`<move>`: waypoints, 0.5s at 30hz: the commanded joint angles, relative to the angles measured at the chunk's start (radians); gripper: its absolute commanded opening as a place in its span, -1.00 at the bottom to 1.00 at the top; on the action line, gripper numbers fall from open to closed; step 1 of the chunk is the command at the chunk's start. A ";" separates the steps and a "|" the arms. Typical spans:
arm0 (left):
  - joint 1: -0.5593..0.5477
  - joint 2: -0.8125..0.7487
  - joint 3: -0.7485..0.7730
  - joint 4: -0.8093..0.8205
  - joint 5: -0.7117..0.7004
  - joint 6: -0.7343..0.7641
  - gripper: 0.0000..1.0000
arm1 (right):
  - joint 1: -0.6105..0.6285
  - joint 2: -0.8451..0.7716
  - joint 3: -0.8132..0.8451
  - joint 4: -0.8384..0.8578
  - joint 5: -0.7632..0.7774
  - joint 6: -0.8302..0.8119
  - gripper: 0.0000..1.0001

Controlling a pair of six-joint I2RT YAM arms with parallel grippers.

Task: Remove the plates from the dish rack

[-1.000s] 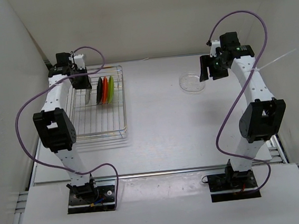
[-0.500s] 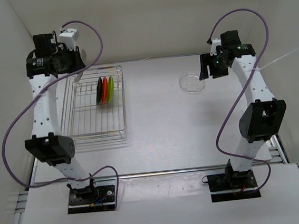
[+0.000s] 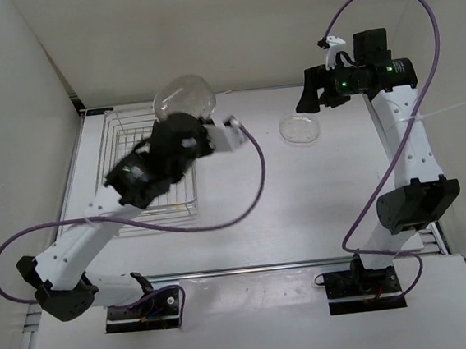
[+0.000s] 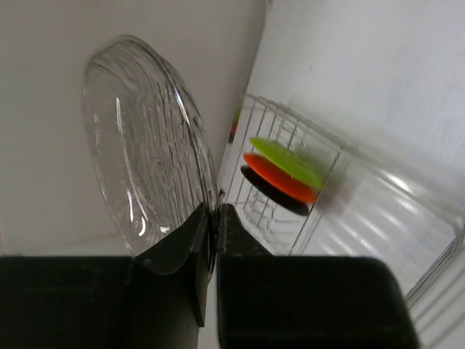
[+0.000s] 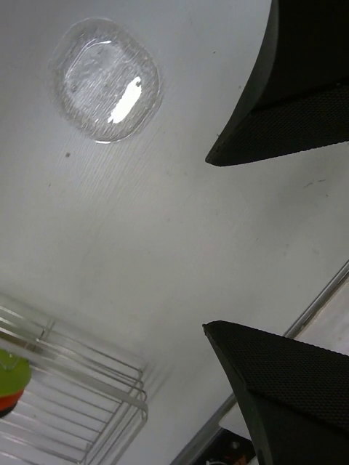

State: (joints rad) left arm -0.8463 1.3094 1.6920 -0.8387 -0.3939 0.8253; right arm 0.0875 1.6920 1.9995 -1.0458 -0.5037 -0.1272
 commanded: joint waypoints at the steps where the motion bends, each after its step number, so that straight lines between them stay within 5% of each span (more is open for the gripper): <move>1: -0.143 -0.046 -0.282 0.254 -0.414 0.393 -0.79 | 0.046 -0.092 0.032 -0.004 -0.065 -0.029 0.80; 2: -0.166 -0.068 -0.411 0.312 -0.424 0.522 -0.79 | 0.046 -0.115 0.031 -0.003 -0.065 -0.019 0.80; 6: -0.270 -0.082 -0.540 0.397 -0.444 0.630 -0.79 | 0.055 -0.161 -0.007 0.006 -0.075 -0.009 0.80; 15: -0.450 0.023 -0.468 0.422 -0.398 0.637 -0.79 | 0.280 -0.186 -0.083 0.042 0.158 -0.124 0.72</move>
State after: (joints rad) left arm -1.2549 1.3140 1.1542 -0.4622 -0.7769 1.4437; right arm 0.3252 1.5070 1.9461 -1.0412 -0.4461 -0.2028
